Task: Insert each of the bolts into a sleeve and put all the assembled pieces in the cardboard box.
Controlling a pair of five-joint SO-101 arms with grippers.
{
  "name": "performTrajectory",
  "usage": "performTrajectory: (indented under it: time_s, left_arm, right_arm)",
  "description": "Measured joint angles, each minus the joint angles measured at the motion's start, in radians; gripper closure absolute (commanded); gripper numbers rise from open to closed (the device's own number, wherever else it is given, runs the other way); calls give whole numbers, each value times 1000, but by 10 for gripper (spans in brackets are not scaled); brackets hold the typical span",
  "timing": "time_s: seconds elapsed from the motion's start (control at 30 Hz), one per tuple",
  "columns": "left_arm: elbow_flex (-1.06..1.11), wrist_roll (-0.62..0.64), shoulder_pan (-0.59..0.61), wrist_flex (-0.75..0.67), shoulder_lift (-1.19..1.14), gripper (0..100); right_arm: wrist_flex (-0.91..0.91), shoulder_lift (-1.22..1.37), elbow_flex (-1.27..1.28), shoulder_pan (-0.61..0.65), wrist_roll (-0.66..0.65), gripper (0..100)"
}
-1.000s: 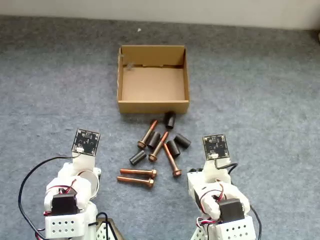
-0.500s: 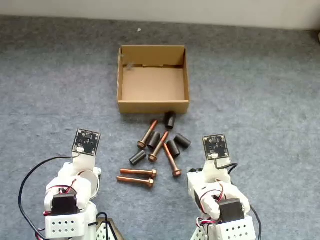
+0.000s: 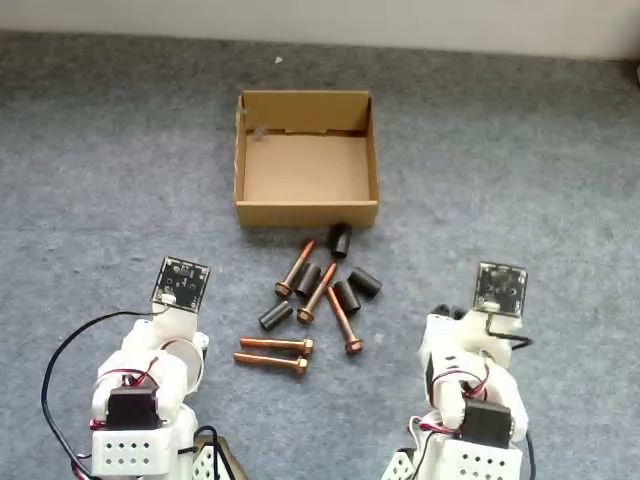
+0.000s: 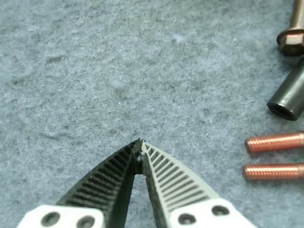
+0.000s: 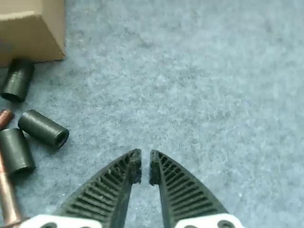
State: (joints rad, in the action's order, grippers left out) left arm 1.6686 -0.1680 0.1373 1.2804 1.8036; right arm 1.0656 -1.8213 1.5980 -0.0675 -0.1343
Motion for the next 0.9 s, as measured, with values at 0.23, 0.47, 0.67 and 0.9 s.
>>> performTrajectory:
  time_s: [0.23, 0.47, 0.67, 0.9]
  left_arm:
    - [0, -6, 0, 0, 0, 993]
    - [5, -6, 49, -63, 0, 993]
    - [8, -6, 72, -83, 0, 993]
    - [8, -6, 72, -83, 0, 993]
  right_arm:
    - [11, 31, -176, 121, -123, 901]
    - [46, 428, -482, 311, -126, 896]
    - [126, 931, -772, 453, -157, 827]
    - [158, 1471, -1023, 542, -226, 808]
